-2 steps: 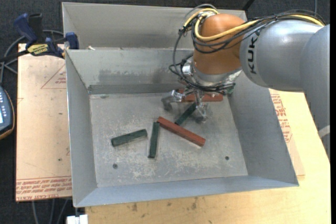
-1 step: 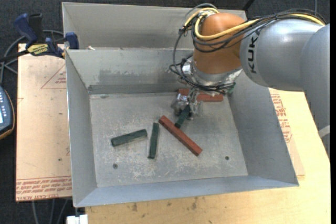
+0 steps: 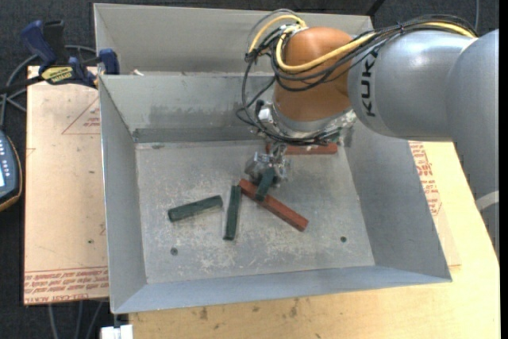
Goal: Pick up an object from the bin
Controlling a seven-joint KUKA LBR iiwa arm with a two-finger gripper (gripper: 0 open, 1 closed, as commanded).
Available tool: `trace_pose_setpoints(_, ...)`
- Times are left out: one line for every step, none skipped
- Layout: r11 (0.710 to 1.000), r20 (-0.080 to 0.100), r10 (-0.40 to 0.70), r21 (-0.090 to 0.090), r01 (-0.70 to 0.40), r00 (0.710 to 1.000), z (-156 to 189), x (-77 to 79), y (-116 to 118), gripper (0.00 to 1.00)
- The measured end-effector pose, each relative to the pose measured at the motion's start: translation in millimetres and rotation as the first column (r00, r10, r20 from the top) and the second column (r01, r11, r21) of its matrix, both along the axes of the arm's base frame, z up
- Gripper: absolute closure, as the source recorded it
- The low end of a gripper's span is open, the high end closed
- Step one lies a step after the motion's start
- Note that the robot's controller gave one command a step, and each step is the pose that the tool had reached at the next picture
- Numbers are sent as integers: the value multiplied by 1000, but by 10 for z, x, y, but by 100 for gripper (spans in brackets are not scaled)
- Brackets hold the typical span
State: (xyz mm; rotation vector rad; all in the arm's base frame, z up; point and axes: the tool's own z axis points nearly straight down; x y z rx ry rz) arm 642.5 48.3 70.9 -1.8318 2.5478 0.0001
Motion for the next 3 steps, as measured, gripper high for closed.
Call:
trace_pose_setpoints(1000, 10, -29, 1, 29, 1000, 1323, 134, -91, 100)
trace_pose_setpoints(989, -5, -148, 1, 148, 989, 1073, -441, 178, 100)
trace_pose_setpoints(989, -2, -150, 1, 150, 989, 1078, -431, 168, 0)
